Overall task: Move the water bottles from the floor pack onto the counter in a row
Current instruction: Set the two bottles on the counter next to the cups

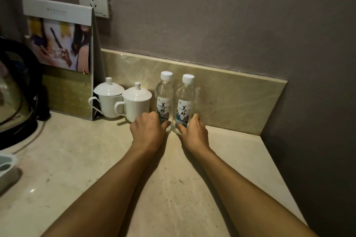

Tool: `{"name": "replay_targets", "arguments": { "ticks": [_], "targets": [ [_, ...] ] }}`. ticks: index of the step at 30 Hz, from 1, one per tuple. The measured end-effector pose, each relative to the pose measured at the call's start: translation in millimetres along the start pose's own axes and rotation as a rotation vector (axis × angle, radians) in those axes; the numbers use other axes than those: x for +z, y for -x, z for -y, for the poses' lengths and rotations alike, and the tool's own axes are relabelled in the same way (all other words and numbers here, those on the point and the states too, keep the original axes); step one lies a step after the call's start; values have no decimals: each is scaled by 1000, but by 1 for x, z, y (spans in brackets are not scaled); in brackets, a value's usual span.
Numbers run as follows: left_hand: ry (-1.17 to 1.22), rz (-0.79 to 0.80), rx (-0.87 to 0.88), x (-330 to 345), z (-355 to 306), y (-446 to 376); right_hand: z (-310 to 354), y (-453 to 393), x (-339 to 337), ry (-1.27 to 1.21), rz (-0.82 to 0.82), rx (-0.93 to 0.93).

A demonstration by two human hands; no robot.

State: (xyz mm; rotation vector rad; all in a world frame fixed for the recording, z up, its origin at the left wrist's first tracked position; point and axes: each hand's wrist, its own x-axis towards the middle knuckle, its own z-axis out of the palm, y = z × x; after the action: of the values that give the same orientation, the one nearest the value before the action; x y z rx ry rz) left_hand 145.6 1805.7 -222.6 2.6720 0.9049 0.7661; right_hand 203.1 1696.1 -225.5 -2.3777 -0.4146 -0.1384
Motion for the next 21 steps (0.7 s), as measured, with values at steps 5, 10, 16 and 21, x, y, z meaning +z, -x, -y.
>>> {"name": "replay_targets", "arguments": {
  "ticks": [5, 10, 16, 21],
  "targets": [
    [-117, 45, 49, 2, 0, -5, 3, -4, 4, 12, 7, 3],
    [-181, 93, 65, 2, 0, -14, 6, -8, 7, 41, 2, -18],
    [-201, 95, 83, 2, 2, -17, 9, -12, 10, 40, 9, -8],
    [-199, 90, 88, 5, 3, -21, 10, -14, 14, 42, -9, -15]
  ]
}}
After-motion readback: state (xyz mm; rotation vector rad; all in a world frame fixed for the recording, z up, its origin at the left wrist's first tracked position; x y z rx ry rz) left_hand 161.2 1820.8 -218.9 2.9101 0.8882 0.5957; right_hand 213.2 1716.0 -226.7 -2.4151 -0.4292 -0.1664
